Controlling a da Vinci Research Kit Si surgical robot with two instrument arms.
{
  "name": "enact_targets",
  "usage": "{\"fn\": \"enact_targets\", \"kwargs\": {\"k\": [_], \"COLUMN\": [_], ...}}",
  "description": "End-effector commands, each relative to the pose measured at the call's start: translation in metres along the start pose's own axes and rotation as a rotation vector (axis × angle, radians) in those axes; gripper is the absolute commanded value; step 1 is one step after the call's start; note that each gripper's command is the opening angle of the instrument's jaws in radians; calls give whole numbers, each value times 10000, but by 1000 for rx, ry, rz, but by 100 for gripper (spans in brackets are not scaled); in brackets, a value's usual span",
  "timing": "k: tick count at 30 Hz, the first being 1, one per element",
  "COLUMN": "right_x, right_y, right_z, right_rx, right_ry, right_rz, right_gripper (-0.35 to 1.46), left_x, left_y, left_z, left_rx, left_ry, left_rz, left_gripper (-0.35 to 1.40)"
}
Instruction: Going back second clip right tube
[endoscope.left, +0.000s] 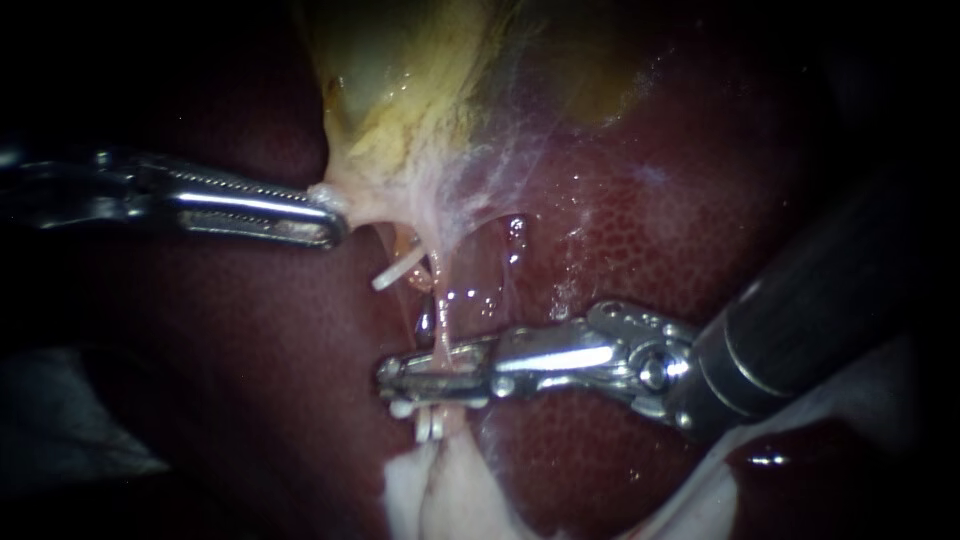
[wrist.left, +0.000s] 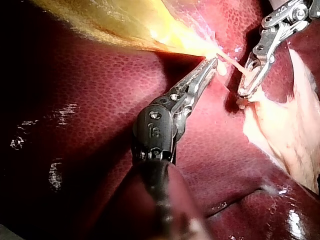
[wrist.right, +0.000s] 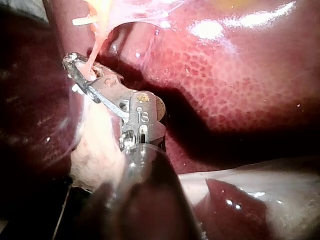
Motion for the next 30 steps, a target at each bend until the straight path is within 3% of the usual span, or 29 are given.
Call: {"fn": "enact_targets", "kwargs": {"k": [1,3,6,14,20,24,30], "right_x": [-1,0,3,5,5,6,11], "right_y": [1,4,7,19,28,25,18], "right_z": [2,5,9,0,-15,-20,-32], "right_rx": [-1,-25,-52,-139,-195,-222,-219], "right_ry": [4,22,43,95,77,49,47], "right_rz": [-1,-43,-48,-91,-143,-166,-183], "right_gripper": [-17,22,43,48,49,49,49], "left_x": [0,0,0,-1,-1,-1,-2], "left_y": [0,-1,-1,-1,-1,-1,-1], "left_z": [0,0,0,-1,-1,-1,-2], "left_rx": [-1,-1,-2,-2,-2,-2,-3], "left_ry": [0,0,0,0,0,0,-1], "left_rz": [1,1,1,1,1,1,2], "left_gripper": [-35,-35,-35,-35,-35,-35,-35]}}
